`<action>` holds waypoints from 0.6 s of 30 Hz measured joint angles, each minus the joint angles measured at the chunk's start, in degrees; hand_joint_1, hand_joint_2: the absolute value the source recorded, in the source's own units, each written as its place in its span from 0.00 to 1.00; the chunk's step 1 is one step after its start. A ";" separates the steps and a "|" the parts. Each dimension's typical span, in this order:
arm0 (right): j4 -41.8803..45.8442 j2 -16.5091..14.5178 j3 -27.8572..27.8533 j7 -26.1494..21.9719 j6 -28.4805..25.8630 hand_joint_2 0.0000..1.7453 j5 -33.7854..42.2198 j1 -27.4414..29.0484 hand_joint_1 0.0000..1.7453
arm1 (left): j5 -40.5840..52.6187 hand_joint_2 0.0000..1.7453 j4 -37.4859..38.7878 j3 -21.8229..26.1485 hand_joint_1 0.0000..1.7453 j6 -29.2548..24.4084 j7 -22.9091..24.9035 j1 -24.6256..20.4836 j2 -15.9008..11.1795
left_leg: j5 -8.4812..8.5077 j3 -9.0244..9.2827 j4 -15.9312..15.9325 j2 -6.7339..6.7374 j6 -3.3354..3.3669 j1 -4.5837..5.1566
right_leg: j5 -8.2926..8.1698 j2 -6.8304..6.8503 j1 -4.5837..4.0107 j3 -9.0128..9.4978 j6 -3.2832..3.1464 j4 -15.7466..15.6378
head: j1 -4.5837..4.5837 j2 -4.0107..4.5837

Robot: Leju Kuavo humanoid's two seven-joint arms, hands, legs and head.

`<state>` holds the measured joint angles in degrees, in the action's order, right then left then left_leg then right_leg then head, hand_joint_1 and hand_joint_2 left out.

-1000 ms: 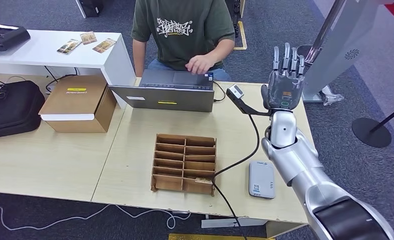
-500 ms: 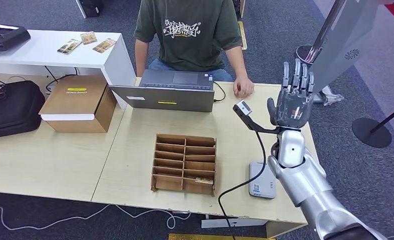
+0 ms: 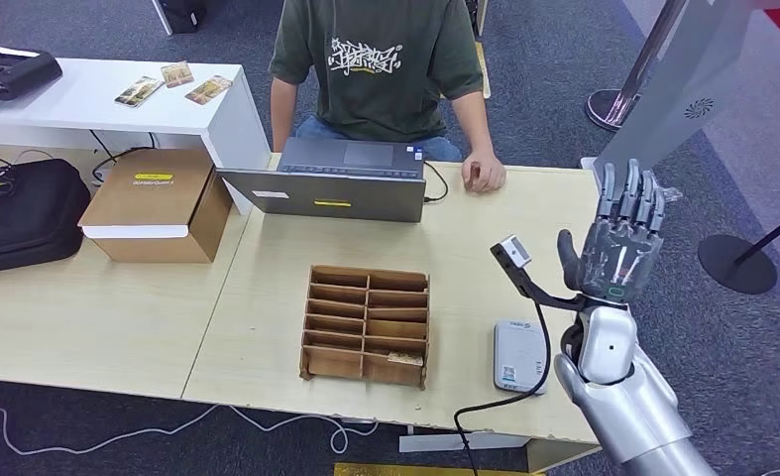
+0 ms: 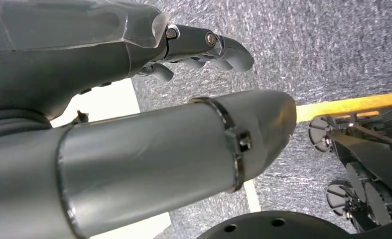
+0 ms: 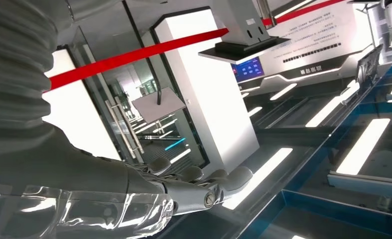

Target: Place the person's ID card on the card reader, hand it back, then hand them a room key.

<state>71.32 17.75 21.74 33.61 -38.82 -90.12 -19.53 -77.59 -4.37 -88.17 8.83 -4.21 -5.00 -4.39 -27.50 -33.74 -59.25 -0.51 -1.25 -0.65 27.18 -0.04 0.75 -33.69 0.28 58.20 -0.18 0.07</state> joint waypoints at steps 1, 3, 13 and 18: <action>1.24 0.38 -0.20 0.45 0.00 1.00 0.00 1.27 0.00 | -0.22 0.00 0.00 0.02 0.00 0.00 -0.03 0.10 0.01 | 0.00 -0.01 0.00 -0.01 0.01 0.00 | 0.00 0.00 0.00 0.00 0.01 0.00 | -0.01 0.00; 3.44 1.05 -0.43 1.37 0.02 1.00 0.00 3.48 0.00 | -0.61 0.00 0.00 0.03 0.00 0.00 -0.09 0.19 0.03 | -0.01 -0.01 0.00 -0.01 0.02 0.00 | 0.00 0.00 0.00 0.00 0.01 0.00 | -0.01 0.00; 12.44 5.56 -0.66 6.05 2.64 1.00 -0.01 11.16 0.00 | -1.40 0.00 0.00 0.06 0.00 0.04 -0.31 0.41 0.04 | -0.03 -0.02 0.00 -0.04 0.05 0.02 | 0.01 0.09 0.01 0.02 0.02 -0.01 | 0.00 0.00; 18.50 8.53 -2.93 5.77 4.19 1.00 0.00 16.63 0.00 | -1.98 0.00 0.00 0.06 0.00 0.01 -0.83 0.55 0.04 | -0.09 -0.03 0.00 -0.03 0.13 0.02 | 0.05 0.07 0.02 0.02 0.07 -0.03 | -0.01 0.00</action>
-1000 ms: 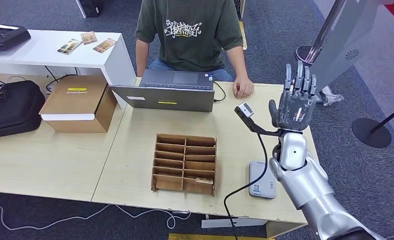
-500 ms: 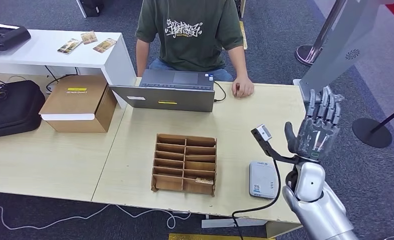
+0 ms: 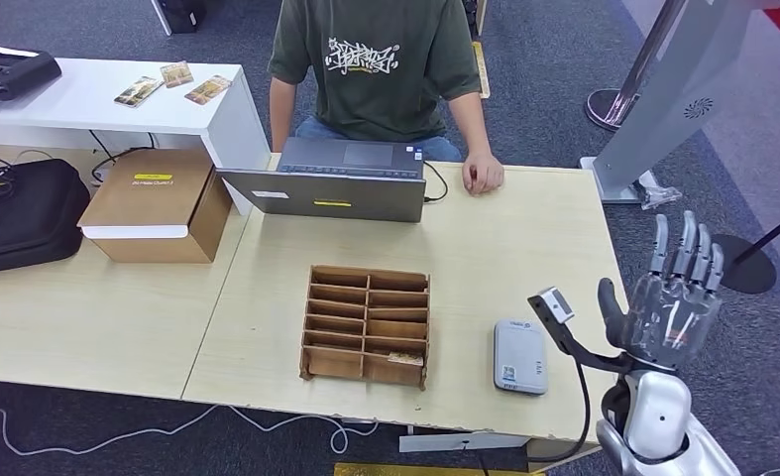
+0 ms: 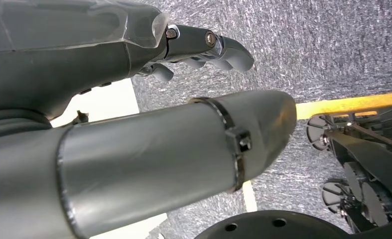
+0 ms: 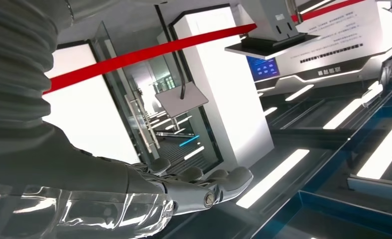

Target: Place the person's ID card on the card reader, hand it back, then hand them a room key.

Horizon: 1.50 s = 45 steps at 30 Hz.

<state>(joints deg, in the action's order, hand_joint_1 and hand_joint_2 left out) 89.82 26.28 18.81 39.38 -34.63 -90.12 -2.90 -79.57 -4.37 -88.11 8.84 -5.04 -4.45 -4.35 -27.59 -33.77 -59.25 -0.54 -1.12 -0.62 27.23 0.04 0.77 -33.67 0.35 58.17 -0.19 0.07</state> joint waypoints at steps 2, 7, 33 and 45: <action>1.91 0.46 -1.48 -0.80 0.46 1.00 0.00 2.03 0.00 | -0.29 0.00 0.01 0.00 0.00 -0.02 -0.10 0.03 0.03 | -0.01 0.00 0.00 0.00 0.02 0.00 | 0.01 0.01 0.00 0.00 0.01 -0.01 | 0.00 0.00; 6.99 0.32 -6.16 -4.46 2.56 1.00 0.01 7.45 0.00 | -1.11 0.00 0.02 0.02 0.00 0.01 -0.16 0.12 0.32 | -0.03 -0.01 0.01 -0.01 0.00 0.00 | 0.02 0.01 0.00 0.00 0.00 -0.01 | 0.00 0.00; 17.22 -28.93 -26.72 -25.61 17.41 1.00 -0.09 20.56 0.00 | -6.95 0.00 0.91 0.55 0.00 1.20 -1.16 0.34 2.38 | -0.17 -0.43 0.08 0.25 0.07 0.03 | 0.13 -0.14 0.11 0.10 0.09 -0.03 | -0.07 0.00; 15.57 -15.63 12.11 0.03 20.20 1.00 -0.04 13.94 0.00 | -8.65 0.00 1.56 0.55 0.00 1.31 -1.16 0.62 2.60 | -0.21 -0.18 0.02 -0.03 0.05 -0.01 | 0.28 -0.01 0.00 0.30 0.11 -0.08 | -0.06 0.00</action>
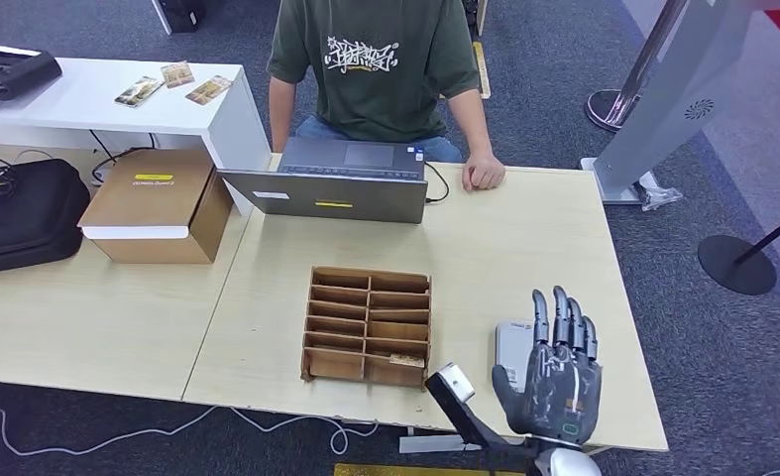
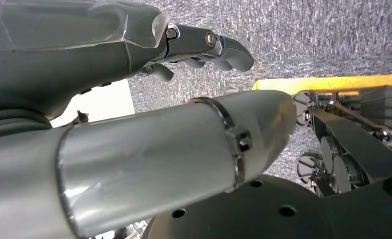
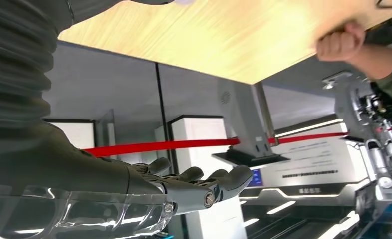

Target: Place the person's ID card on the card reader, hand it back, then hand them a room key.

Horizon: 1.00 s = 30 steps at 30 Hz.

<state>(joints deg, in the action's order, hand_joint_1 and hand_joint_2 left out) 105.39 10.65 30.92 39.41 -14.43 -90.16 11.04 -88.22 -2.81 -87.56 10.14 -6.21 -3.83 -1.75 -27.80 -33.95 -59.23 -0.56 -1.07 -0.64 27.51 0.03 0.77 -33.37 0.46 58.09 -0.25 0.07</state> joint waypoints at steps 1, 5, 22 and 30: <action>-0.24 0.12 0.95 0.17 -0.10 1.00 0.00 -0.10 0.00 | -0.06 0.00 0.01 0.00 0.00 -0.01 0.00 -0.01 0.01 | -0.02 0.00 0.00 0.00 -0.01 0.00 | 0.02 0.00 0.00 0.00 -0.01 0.00 | -0.01 0.00; -1.49 0.38 3.70 0.54 -1.52 1.00 0.00 -0.46 0.00 | -0.23 0.00 0.02 0.00 0.00 -0.13 0.04 -0.02 -0.03 | -0.05 0.00 0.00 0.00 0.01 0.00 | 0.05 0.00 0.00 0.00 -0.02 0.00 | 0.01 0.00; -5.40 2.81 9.56 0.57 -5.12 1.00 0.01 -2.62 0.00 | -1.53 0.00 0.02 -0.02 0.00 -0.37 0.11 -0.16 -0.26 | -0.07 0.06 0.00 0.03 -0.03 -0.01 | 0.07 -0.02 0.00 0.03 -0.06 0.00 | 0.00 0.01; -5.93 1.12 10.15 -5.04 0.53 1.00 0.01 -0.71 0.00 | -1.77 0.00 0.02 -0.02 0.00 -0.13 0.11 -0.09 -0.26 | -0.07 0.05 0.01 0.04 -0.03 0.00 | 0.08 -0.03 0.00 0.03 -0.05 0.00 | 0.01 0.00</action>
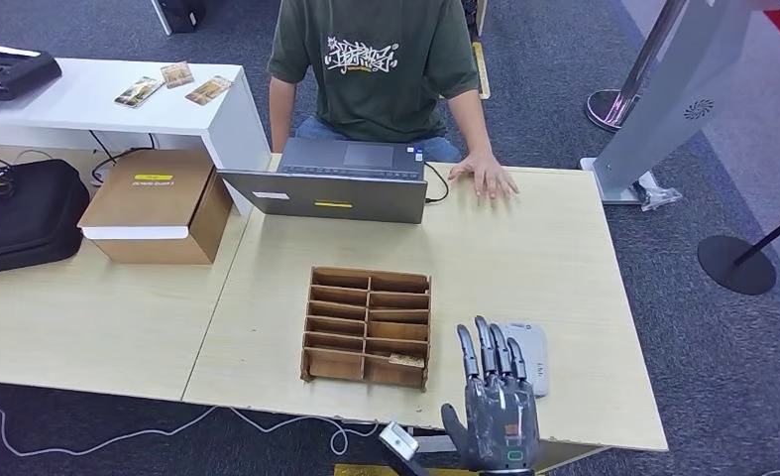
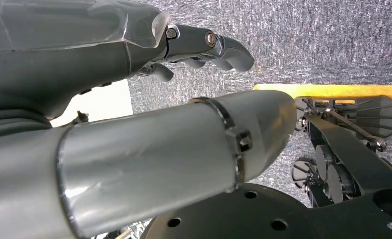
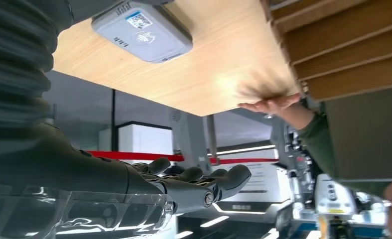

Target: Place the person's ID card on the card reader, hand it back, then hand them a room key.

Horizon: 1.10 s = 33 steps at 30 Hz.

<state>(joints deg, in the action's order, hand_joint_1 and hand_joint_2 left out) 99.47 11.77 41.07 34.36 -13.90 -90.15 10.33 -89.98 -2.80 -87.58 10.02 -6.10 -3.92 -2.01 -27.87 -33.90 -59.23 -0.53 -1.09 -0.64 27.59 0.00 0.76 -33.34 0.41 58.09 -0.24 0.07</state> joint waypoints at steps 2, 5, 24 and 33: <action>-0.14 -0.63 -0.60 -1.49 1.14 1.00 0.02 0.50 0.00 | 0.00 0.00 0.00 0.00 0.00 0.08 0.01 0.04 0.01 | 0.00 0.00 0.00 0.00 0.00 0.00 | 0.00 0.00 0.00 0.00 0.00 0.00 | 0.00 0.00; -0.36 -1.36 -1.39 -2.63 1.66 1.00 0.01 0.98 0.00 | 0.00 0.00 0.00 0.01 0.00 0.11 0.02 0.08 0.02 | 0.00 0.00 0.00 0.00 0.00 0.01 | 0.00 -0.01 0.00 0.01 0.00 0.00 | 0.00 0.00; -4.94 -6.54 -5.91 -10.14 -2.58 1.00 0.01 0.97 0.00 | 0.87 0.00 0.02 0.42 0.00 0.07 0.12 0.01 -0.10 | 0.00 0.01 0.00 0.00 0.00 0.00 | 0.00 -0.01 0.00 0.01 0.00 0.00 | 0.00 0.00; -8.74 -9.90 -8.22 -15.90 -5.27 1.00 0.08 -0.57 0.00 | 0.57 0.00 0.02 0.42 0.00 -0.03 0.13 0.00 -0.15 | 0.00 0.01 0.00 0.01 0.00 0.00 | 0.00 -0.02 0.00 0.01 0.00 0.01 | 0.00 0.00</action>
<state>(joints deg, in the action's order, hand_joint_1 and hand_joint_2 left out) 90.73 1.87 32.85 18.46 -19.16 -90.07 9.76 -89.42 -2.78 -87.17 9.99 -5.97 -3.91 -2.16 -27.87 -33.89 -59.23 -0.52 -1.10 -0.64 27.58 -0.02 0.76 -33.33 0.41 58.09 -0.24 0.07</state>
